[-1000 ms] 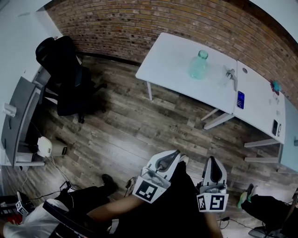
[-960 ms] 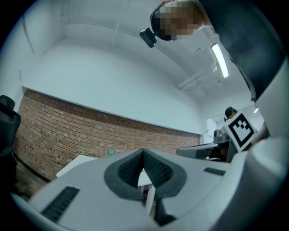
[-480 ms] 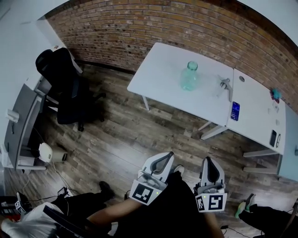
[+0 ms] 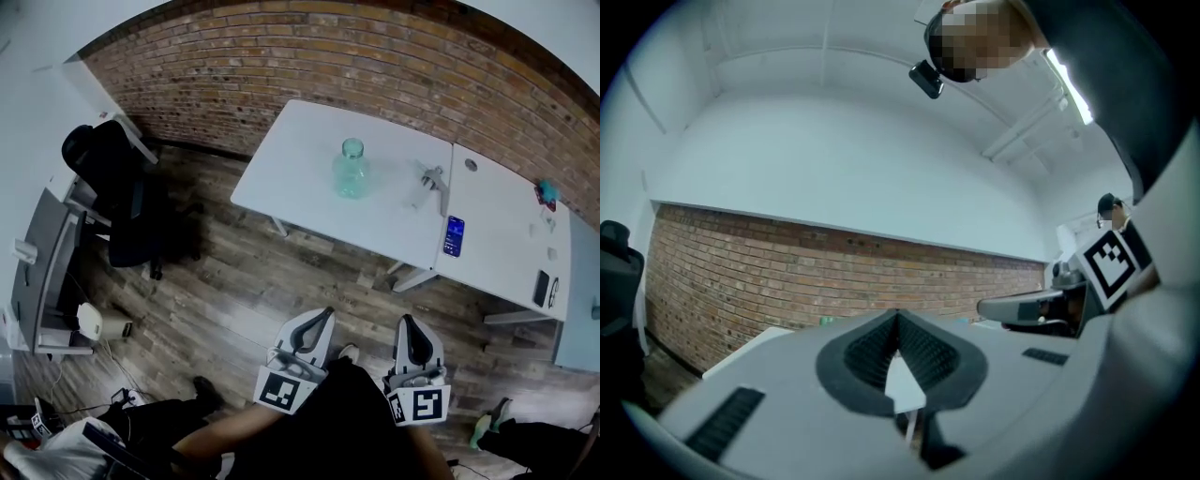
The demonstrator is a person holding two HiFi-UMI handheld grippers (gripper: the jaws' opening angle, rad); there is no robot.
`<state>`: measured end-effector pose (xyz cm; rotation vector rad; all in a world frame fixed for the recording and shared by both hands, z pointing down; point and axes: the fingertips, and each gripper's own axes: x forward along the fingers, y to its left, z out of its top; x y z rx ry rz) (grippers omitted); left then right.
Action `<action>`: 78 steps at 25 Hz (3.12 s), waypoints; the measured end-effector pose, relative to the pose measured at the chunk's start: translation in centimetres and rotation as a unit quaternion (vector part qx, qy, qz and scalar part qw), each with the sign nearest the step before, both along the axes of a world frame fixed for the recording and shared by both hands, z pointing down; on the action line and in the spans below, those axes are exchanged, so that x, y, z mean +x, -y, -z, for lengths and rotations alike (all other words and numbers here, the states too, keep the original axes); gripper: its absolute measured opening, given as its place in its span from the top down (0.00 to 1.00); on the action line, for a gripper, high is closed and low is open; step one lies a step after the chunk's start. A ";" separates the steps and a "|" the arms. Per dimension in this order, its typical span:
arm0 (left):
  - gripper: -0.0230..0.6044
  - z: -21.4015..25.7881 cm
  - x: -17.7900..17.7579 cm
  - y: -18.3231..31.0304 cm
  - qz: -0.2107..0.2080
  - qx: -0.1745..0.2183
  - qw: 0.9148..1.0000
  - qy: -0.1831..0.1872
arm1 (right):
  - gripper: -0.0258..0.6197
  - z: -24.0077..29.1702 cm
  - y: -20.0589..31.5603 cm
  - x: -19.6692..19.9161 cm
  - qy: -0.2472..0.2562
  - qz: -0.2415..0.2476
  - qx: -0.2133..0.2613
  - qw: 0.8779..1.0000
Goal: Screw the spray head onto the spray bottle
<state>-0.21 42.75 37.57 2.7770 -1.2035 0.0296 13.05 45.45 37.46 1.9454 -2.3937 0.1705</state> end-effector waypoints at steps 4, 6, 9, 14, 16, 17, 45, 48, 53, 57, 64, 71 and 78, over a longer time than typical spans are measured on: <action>0.97 -0.2 2.1 1.0 0.010 0.000 1.000 -0.008 | 0.95 -0.3 0.7 2.2 0.006 0.009 0.001 1.000; 0.97 0.1 3.6 1.0 0.007 0.005 1.000 -0.008 | 0.95 -0.2 0.7 3.5 0.010 0.009 0.007 1.000; 0.97 0.3 5.4 0.8 0.002 0.008 1.000 -0.005 | 0.95 0.1 0.9 4.9 0.014 0.010 0.015 1.000; 0.97 0.4 6.6 1.7 -0.005 0.004 1.000 0.000 | 0.95 0.4 1.1 6.3 0.014 0.008 0.017 1.000; 0.97 0.4 6.7 2.3 -0.006 0.007 1.000 -0.003 | 0.95 0.0 1.2 6.7 0.017 0.005 0.010 1.000; 0.97 0.5 6.6 2.7 -0.007 0.015 1.000 -0.007 | 0.95 -0.2 1.3 6.9 0.017 0.003 0.006 1.000; 0.97 0.0 6.4 22.0 -0.069 -0.005 0.997 -0.046 | 0.95 1.3 19.5 4.1 -0.028 -0.051 0.007 0.998; 0.97 -0.1 6.3 23.7 -0.074 -0.009 0.996 -0.056 | 0.95 1.2 21.0 3.9 -0.035 -0.057 0.005 0.998; 0.97 -0.1 6.8 25.4 -0.096 -0.003 0.994 -0.058 | 0.95 1.0 23.4 3.8 -0.026 -0.070 -0.005 0.997; 0.97 -0.7 6.2 26.4 -0.110 -0.010 0.992 -0.052 | 0.95 0.9 25.0 3.4 -0.025 -0.076 -0.001 0.997; 0.97 -1.9 4.9 27.4 -0.107 -0.023 0.993 -0.048 | 0.95 0.2 25.9 1.9 -0.028 -0.073 -0.007 0.997; 0.97 -3.7 4.8 27.4 -0.102 -0.041 0.993 -0.034 | 0.95 -0.6 26.4 2.2 -0.018 -0.071 -0.020 0.997; 0.97 -4.3 5.4 29.4 -0.076 -0.040 0.996 -0.025 | 0.95 -0.8 28.5 3.3 -0.010 -0.051 -0.019 0.998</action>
